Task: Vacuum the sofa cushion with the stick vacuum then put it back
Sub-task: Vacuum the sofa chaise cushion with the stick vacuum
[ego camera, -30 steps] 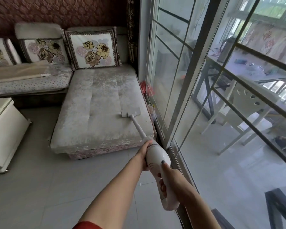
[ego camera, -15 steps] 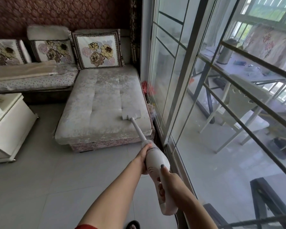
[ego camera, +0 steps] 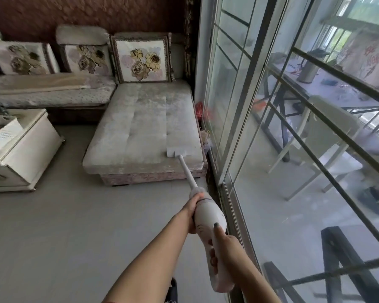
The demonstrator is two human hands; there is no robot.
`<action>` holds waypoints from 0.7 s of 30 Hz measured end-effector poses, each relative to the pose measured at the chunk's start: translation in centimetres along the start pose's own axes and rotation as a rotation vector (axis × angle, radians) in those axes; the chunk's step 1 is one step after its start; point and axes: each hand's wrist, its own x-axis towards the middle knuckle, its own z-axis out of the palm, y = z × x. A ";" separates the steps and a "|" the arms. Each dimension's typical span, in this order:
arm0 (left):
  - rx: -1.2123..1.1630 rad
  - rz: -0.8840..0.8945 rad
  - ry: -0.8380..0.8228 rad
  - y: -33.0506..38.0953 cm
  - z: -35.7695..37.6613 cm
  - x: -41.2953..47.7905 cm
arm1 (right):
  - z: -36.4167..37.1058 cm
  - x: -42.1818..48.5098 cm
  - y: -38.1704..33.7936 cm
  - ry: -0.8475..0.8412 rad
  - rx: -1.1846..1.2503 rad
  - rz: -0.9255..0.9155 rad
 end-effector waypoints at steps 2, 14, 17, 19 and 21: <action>-0.008 0.003 -0.012 -0.9 0.2 -0.7 | -0.2 -0.6 0.6 -0.011 0.014 0.013; -0.038 0.031 -0.029 -1.2 -1.0 -1.7 | 1.3 -2.6 1.6 0.001 0.074 -0.098; -0.017 0.026 -0.028 -0.5 -0.9 -2.4 | 1.8 -2.8 1.4 -0.001 0.105 -0.100; -0.004 0.021 -0.045 0.0 -0.5 -2.6 | 1.7 -2.9 1.1 0.008 0.131 -0.110; 0.004 0.019 -0.055 0.3 0.1 -2.7 | 1.5 -3.0 0.8 0.021 0.149 -0.114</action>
